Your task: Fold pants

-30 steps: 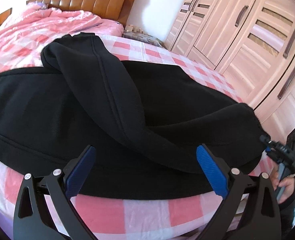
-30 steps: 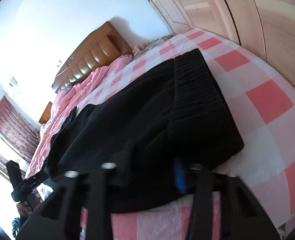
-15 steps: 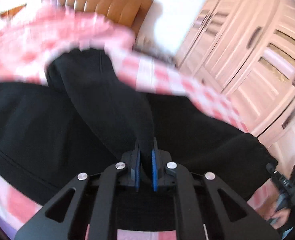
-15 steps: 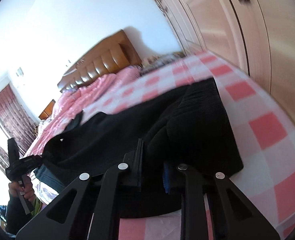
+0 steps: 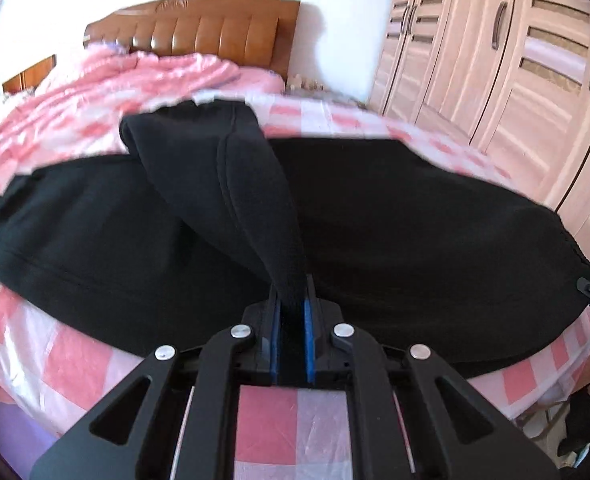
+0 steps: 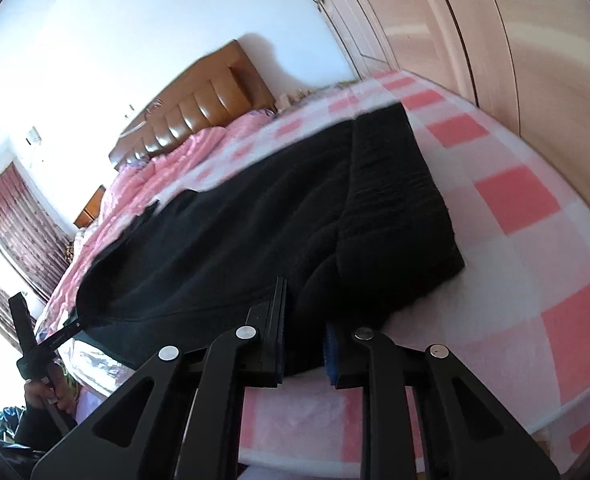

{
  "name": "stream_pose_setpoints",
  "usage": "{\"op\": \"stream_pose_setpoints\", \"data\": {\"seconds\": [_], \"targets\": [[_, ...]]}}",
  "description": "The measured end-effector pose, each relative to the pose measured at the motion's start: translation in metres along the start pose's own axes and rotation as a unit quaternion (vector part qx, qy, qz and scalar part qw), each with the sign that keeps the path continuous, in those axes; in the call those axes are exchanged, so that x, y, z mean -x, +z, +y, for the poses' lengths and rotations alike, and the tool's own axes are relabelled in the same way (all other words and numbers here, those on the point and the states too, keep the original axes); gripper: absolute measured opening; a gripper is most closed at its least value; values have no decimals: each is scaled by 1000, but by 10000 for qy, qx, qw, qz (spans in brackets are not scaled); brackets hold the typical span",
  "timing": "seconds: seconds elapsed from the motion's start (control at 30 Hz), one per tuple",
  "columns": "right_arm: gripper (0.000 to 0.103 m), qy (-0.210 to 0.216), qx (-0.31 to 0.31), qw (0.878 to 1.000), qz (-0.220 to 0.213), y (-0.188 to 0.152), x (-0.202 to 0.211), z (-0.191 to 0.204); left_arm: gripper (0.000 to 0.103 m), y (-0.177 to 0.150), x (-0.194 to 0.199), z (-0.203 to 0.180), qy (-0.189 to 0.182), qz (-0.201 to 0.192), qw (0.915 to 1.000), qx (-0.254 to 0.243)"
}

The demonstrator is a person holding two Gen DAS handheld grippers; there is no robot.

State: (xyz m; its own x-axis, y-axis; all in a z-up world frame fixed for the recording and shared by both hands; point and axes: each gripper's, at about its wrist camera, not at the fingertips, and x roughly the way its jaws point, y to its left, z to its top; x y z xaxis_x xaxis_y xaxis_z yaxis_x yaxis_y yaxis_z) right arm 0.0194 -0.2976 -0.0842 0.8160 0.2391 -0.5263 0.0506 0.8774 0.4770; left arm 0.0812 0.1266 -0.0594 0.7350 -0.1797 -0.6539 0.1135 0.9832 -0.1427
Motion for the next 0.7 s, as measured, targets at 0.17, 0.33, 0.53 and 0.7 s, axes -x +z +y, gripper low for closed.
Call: {"op": "stream_pose_setpoints", "data": {"seconds": [0.17, 0.33, 0.53, 0.7], "targets": [[21, -171, -60, 9996, 195, -12, -6, -14, 9, 0, -8, 0, 150, 133, 9997, -153], [22, -103, -171, 9997, 161, -10, -1, -12, 10, -9, -11, -1, 233, 200, 9993, -218], [83, -191, -417, 9989, 79, -10, 15, -18, 14, -11, -13, 0, 243, 222, 9993, -192], [97, -270, -346, 9990, -12, -9, 24, -17, 16, -11, -13, -1, 261, 223, 9992, -209]]}}
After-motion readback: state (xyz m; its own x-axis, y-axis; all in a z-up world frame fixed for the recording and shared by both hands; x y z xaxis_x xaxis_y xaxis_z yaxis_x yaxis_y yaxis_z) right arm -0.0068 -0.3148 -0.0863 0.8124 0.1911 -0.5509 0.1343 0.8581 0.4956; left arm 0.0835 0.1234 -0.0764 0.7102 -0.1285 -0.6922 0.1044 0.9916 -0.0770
